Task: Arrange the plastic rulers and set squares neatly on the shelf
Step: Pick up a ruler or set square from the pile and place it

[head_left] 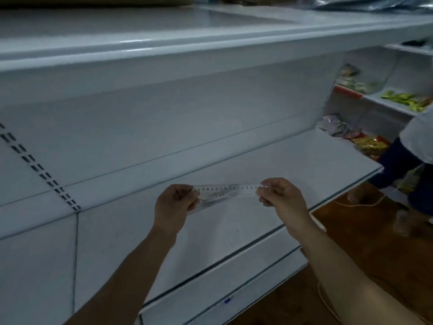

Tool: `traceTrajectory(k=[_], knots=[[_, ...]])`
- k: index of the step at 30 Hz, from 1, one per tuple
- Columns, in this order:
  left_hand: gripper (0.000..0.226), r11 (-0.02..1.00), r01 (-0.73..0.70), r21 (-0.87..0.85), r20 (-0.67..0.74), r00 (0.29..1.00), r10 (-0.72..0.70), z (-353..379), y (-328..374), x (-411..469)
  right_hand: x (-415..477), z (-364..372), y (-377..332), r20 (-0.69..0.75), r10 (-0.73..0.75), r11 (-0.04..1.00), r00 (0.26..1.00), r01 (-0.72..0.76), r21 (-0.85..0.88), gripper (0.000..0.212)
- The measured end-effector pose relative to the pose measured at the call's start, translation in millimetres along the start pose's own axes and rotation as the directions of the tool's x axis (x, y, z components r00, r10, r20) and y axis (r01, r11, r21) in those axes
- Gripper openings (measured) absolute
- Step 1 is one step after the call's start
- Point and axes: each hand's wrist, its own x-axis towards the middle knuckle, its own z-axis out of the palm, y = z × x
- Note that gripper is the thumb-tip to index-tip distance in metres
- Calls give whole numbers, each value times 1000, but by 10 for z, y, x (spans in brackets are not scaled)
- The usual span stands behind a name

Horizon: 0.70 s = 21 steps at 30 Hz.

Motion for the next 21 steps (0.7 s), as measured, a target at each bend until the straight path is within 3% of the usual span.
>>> traceTrajectory(k=[4,8,12,16,21], knots=[[10,998,4,63,-189,982,8,15,-108,48,457,56,49,188,-89,985,978,114,-129,19],[22,947,-40,317,-206,972,110,-55,-207,43,793,10,116,397,-101,944,912,213,-250,25],[20,805,-72,589,-109,980,168,-158,-205,3,1007,-66,163,542,-115,865,833,352,-358,34],[34,690,-184,700,51,977,208,-282,-186,8,1136,-62,151,567,-193,798,801,464,-384,30],[36,501,-321,804,165,929,331,-426,-202,97,1243,-57,182,675,-223,643,703,627,-440,30]])
